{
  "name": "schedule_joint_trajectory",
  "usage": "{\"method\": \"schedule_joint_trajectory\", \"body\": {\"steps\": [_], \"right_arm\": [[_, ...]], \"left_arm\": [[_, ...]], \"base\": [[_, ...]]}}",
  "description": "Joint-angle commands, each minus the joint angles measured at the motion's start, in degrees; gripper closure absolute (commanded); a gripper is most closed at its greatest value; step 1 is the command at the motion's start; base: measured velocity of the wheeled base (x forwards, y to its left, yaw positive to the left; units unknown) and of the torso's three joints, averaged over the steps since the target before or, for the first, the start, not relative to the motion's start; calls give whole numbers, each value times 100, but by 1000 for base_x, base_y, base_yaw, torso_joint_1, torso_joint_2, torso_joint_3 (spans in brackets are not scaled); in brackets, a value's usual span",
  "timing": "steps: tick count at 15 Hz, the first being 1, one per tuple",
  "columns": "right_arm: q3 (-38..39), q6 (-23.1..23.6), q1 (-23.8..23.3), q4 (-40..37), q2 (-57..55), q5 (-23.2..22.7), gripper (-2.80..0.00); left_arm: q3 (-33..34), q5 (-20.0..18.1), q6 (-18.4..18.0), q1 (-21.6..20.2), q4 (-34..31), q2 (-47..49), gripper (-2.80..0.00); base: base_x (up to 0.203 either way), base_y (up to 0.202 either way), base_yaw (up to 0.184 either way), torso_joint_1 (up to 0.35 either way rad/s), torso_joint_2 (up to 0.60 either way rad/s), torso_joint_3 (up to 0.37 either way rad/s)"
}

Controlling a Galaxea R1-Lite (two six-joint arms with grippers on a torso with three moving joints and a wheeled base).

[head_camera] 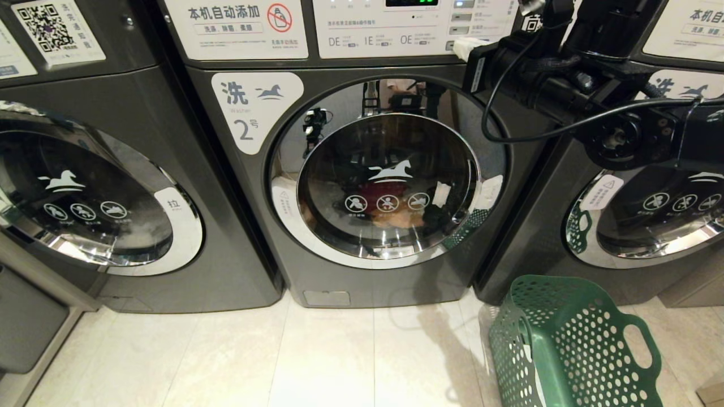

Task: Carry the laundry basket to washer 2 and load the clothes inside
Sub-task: Press the washing machine switch

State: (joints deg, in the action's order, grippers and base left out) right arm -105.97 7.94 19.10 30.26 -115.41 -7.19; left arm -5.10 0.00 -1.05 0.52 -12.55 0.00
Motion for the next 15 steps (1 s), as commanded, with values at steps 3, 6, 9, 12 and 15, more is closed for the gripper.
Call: {"method": "schedule_joint_trajectory", "body": {"steps": [3,6,9,12,15], "right_arm": [[102,6,-73,15,140,-2,0],[112,15,-60,15,133,-18,0],[339,34,-14,7,328,-34,0],[1136,101,-12,-359,1223,-28,0],[2585,91,-8,-1009,2485,-41,0]], "left_arm": [[0,0,-1,0,-3,2,0],[0,0,-1,0,-11,9,0],[0,0,-1,0,-2,9,0],[0,0,-1,0,-7,9,0],[0,0,-1,0,-10,7,0]], "base": [[0,0,0,0,0,0],[0,0,0,0,0,0],[0,0,0,0,0,0],[0,0,0,0,0,0],[0,0,0,0,0,0]]}}
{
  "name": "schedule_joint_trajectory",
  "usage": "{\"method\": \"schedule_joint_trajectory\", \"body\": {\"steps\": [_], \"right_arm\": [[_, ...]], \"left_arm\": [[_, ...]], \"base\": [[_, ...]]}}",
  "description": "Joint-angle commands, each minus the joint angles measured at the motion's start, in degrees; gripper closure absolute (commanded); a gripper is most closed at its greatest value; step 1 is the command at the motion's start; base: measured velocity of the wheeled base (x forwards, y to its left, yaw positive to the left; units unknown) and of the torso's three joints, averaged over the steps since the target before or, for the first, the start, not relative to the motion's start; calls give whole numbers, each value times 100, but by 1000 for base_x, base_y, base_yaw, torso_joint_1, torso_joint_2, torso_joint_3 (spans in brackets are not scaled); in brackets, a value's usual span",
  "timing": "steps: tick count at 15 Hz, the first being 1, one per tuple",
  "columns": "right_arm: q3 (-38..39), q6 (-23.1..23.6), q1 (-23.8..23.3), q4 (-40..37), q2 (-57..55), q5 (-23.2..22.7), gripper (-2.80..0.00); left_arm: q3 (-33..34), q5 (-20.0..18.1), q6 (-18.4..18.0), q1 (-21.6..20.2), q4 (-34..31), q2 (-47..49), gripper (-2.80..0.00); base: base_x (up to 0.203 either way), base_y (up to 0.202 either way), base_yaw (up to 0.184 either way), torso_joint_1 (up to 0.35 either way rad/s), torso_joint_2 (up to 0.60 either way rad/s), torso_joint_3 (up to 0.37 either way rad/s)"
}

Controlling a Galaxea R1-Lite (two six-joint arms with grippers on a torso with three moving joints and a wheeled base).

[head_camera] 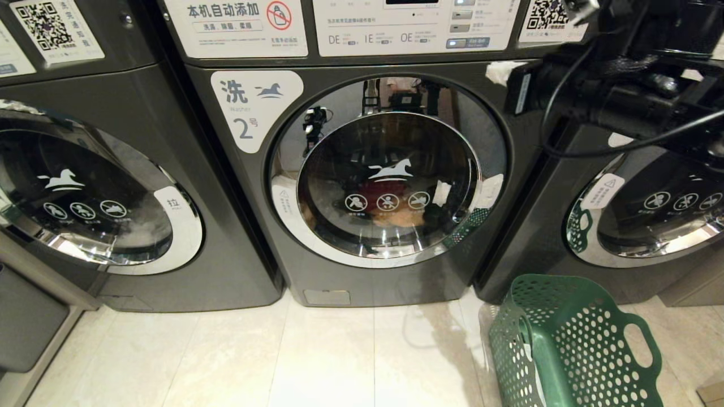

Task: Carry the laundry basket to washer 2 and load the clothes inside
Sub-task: Press the washing machine switch

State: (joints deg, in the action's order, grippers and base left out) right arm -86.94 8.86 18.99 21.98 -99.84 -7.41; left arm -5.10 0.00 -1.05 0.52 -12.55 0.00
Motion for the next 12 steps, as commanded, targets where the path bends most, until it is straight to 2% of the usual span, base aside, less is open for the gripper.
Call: {"method": "schedule_joint_trajectory", "body": {"steps": [1,4,9,12], "right_arm": [[1179,-28,-12,-448,1377,-12,0],[2679,-307,-255,-1563,2670,-11,0],[4635,-522,-1470,-2811,4846,-99,0],[5766,-513,-2334,-3365,6568,-426,0]], "left_arm": [[0,0,-1,0,-10,9,0],[0,0,-1,0,-2,9,0],[0,0,-1,0,-2,9,0],[0,0,-1,0,-11,9,0]], "base": [[0,0,0,0,0,0],[0,0,0,0,0,0],[0,0,0,0,0,0],[0,0,0,0,0,0]]}}
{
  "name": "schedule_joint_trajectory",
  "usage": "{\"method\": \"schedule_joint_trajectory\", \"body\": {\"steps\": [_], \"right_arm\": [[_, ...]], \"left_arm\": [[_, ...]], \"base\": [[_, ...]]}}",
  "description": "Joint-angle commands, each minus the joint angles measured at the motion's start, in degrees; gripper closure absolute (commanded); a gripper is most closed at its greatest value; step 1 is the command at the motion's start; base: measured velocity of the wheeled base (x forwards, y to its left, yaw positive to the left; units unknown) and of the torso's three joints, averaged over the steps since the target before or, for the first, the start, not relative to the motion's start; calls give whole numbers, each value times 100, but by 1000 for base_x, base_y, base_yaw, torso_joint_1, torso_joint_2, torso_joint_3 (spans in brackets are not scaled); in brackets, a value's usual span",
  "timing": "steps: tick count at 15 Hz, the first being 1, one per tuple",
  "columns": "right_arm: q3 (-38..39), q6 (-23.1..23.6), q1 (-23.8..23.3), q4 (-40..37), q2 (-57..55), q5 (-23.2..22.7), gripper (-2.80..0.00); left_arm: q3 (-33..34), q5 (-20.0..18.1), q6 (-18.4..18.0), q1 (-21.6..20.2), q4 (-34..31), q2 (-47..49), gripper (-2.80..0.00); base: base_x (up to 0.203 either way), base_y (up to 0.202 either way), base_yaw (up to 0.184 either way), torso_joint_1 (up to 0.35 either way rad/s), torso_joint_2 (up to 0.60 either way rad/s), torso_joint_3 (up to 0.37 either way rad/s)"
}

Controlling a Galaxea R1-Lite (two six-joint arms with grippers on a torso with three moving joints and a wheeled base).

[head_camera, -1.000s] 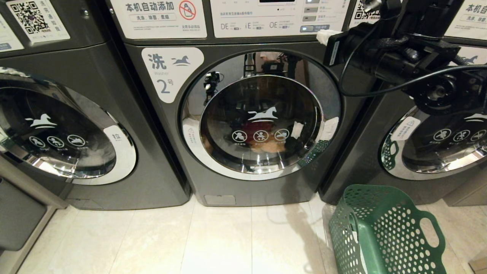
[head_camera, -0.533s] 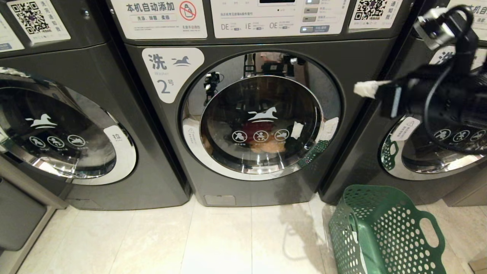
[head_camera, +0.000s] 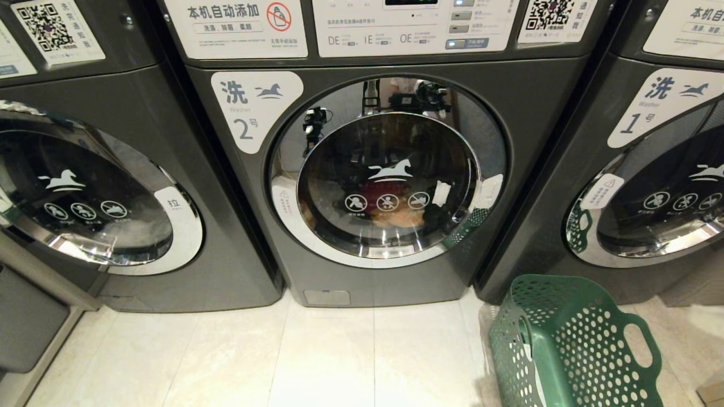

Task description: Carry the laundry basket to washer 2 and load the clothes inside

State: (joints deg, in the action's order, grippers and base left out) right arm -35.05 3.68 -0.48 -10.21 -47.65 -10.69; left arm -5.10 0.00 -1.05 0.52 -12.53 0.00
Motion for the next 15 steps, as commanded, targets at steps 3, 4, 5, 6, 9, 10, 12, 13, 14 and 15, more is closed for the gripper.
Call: {"method": "schedule_joint_trajectory", "body": {"steps": [3,4,5,6,9,10,12,13,14,15], "right_arm": [[2108,-10,-744,-174,2957,-321,0],[2586,-102,-755,56,3152,-445,0],[2948,-142,-542,381,3176,-547,0],[3074,-140,-138,675,3104,-489,0],[3301,6,687,1017,3170,577,0],[3455,1,664,1032,3175,1054,0],[3507,-169,346,1023,3179,1118,0],[3510,-117,16,1020,3046,1048,0],[3511,-21,-114,1019,2868,993,0],[3512,109,-155,1022,2886,962,0]], "left_arm": [[0,0,-1,0,-4,9,0],[0,0,-1,0,-4,9,0],[0,0,-1,0,-4,9,0],[0,0,-1,0,-4,9,0],[8,0,-1,0,-4,9,0],[0,0,-1,0,-4,9,0],[0,0,-1,0,-4,9,0],[0,0,-1,0,-4,9,0],[0,0,-1,0,-4,9,0],[0,0,-1,0,-4,9,0]], "base": [[0,0,0,0,0,0],[0,0,0,0,0,0],[0,0,0,0,0,0],[0,0,0,0,0,0],[0,0,0,0,0,0],[0,0,0,0,0,0],[0,0,0,0,0,0],[0,0,0,0,0,0],[0,0,0,0,0,0],[0,0,0,0,0,0]]}}
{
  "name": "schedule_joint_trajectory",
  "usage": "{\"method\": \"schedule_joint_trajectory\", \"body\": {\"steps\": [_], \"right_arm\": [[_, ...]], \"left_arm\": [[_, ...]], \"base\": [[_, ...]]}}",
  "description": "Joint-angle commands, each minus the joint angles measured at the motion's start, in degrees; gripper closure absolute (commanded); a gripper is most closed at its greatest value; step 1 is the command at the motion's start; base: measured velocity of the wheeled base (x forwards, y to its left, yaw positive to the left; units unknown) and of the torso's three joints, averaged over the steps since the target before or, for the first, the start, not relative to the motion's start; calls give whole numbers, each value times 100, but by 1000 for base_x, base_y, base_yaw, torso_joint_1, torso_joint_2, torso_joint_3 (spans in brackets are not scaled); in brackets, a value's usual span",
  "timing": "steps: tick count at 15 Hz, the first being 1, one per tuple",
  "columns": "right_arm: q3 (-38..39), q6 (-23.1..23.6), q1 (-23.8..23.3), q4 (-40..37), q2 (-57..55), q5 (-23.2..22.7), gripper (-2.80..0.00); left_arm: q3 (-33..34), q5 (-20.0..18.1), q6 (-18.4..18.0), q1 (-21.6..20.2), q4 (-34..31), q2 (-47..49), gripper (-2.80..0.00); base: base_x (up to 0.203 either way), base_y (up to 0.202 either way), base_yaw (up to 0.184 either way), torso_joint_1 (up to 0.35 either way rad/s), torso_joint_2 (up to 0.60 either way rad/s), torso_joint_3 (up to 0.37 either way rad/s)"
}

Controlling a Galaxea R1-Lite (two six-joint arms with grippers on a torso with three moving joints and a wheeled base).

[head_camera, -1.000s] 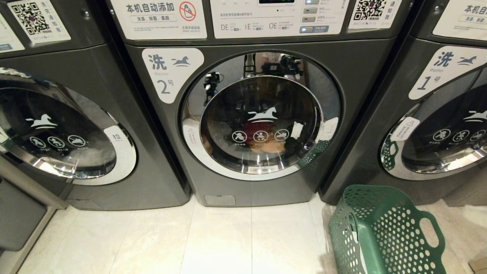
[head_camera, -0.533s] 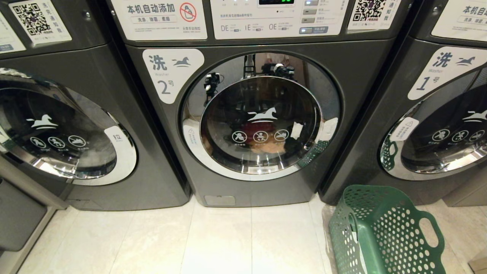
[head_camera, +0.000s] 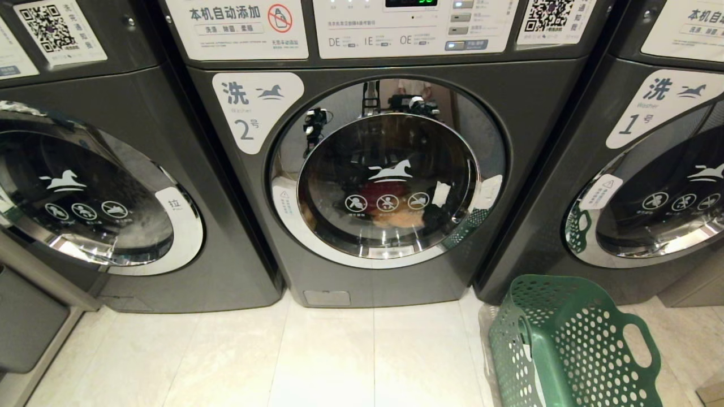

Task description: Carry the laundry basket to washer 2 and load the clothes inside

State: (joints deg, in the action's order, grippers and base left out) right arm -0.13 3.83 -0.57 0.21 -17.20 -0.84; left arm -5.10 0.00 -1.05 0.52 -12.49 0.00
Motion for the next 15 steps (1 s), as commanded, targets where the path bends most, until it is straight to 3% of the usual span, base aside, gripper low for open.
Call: {"method": "schedule_joint_trajectory", "body": {"steps": [1,6,15], "right_arm": [[21,245,-168,-20,40,-35,0],[22,542,4,4,1736,-114,0],[22,563,30,11,1711,-109,0]], "left_arm": [[0,0,7,0,-8,9,0],[0,0,-1,0,-8,9,0],[0,0,-1,0,-8,9,0]], "base": [[0,0,0,0,0,0],[0,0,0,0,0,0],[0,0,0,0,0,0]]}}
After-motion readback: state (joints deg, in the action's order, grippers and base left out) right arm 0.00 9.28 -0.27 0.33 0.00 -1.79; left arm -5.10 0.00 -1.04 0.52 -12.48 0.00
